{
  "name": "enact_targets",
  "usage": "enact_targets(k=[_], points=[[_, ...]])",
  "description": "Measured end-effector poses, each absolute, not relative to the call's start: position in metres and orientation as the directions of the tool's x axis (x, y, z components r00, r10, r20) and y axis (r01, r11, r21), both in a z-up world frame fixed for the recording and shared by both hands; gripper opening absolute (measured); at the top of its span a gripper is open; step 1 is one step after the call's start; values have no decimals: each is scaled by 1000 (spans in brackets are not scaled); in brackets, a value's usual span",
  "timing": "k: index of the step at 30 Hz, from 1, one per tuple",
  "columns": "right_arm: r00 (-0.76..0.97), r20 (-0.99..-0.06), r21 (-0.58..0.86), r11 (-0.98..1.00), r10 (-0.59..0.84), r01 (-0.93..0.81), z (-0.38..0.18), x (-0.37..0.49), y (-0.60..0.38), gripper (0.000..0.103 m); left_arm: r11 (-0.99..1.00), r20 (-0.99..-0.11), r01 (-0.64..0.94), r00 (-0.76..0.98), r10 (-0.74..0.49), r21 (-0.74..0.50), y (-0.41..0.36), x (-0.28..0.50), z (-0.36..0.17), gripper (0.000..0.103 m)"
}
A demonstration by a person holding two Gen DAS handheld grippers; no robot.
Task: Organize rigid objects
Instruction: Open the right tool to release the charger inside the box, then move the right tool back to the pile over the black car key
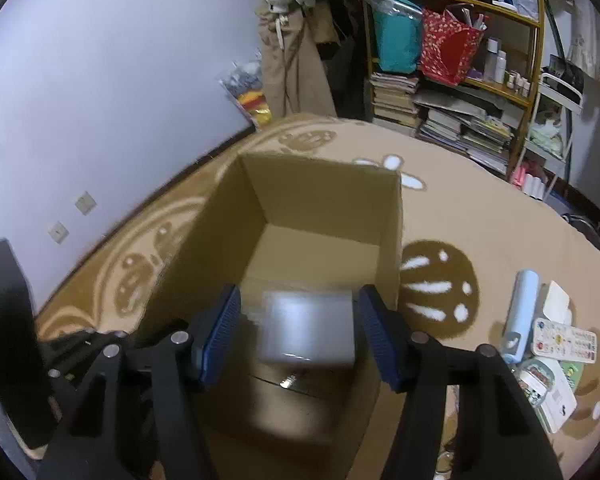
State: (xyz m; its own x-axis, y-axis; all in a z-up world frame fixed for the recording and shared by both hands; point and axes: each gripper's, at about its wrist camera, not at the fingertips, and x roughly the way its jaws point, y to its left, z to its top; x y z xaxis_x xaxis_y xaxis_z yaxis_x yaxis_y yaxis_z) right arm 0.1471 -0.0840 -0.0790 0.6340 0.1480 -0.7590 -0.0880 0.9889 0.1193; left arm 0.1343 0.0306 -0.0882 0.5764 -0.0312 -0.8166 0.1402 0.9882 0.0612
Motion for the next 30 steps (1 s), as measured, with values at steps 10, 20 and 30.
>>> enact_targets(k=[10, 20, 30], points=[[655, -739, 138, 987, 156, -80, -61, 143, -94, 88, 989, -819, 132, 574, -27, 60, 31, 133, -90, 9], [678, -728, 139, 990, 100, 3, -55, 123, -130, 98, 990, -819, 132, 573, -27, 59, 32, 133, -90, 9], [650, -760, 87, 990, -7, 112, -67, 102, -175, 99, 988, -816, 134, 578, -17, 75, 31, 131, -91, 9]])
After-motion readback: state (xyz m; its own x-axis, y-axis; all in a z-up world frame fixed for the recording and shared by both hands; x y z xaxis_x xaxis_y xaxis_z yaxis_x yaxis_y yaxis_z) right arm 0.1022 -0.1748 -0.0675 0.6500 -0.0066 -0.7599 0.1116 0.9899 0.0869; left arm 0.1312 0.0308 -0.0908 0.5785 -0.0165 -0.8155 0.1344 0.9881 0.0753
